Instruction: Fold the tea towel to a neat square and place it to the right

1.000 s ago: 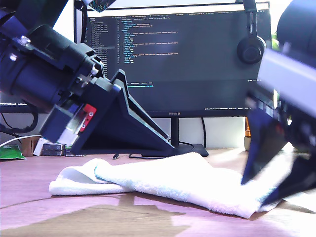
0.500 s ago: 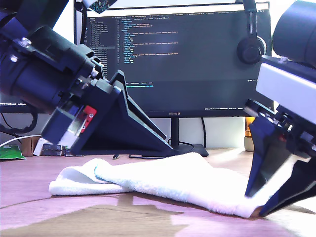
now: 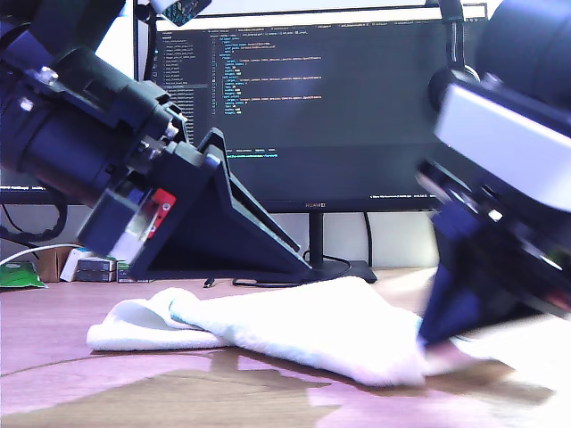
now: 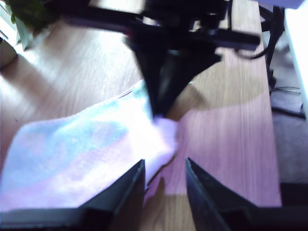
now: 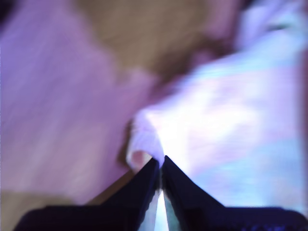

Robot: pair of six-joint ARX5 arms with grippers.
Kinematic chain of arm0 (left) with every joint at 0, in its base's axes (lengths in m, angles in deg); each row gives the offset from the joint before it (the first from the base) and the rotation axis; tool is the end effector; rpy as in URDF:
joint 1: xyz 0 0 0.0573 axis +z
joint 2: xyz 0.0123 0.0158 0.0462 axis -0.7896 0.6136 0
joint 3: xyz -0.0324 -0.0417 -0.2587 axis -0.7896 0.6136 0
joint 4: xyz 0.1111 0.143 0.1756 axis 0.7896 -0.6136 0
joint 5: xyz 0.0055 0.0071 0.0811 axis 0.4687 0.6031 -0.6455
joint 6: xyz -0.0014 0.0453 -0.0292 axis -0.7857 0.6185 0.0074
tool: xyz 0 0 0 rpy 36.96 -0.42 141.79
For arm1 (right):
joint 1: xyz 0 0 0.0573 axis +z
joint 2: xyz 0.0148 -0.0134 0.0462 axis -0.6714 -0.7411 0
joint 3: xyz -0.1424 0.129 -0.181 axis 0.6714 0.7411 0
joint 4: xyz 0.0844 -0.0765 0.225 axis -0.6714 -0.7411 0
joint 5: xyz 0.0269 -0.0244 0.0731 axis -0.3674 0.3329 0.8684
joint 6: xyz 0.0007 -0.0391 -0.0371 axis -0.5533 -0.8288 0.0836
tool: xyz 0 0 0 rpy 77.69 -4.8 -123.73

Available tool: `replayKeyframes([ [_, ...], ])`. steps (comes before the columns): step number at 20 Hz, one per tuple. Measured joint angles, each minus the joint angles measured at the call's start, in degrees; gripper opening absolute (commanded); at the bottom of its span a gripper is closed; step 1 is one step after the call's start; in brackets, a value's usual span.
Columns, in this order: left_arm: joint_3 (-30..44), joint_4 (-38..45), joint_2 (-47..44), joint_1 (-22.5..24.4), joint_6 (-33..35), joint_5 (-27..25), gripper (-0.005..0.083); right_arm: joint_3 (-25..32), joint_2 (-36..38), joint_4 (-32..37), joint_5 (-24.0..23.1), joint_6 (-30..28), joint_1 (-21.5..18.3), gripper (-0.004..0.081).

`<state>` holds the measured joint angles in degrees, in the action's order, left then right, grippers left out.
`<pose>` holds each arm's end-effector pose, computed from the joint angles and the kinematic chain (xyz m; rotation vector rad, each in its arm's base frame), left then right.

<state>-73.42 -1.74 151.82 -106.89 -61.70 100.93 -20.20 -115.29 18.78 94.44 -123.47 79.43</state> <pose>0.1314 -0.1958 0.1658 0.5850 0.2672 -1.2317 0.1695 0.1377 0.1515 -1.3114 0.1483 1.2757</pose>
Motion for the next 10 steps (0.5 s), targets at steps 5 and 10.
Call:
replayKeyframes([
  [5,0.0,0.0,0.0,-1.9,-7.6,0.0,0.0232,-5.2,0.0,0.3,-1.1,7.1,1.2,-0.0013],
  [10,0.0,2.0,0.0,-5.7,-15.1,-0.9,0.0232,-12.1,0.0,0.8,-1.3,10.5,1.5,-0.0013],
])
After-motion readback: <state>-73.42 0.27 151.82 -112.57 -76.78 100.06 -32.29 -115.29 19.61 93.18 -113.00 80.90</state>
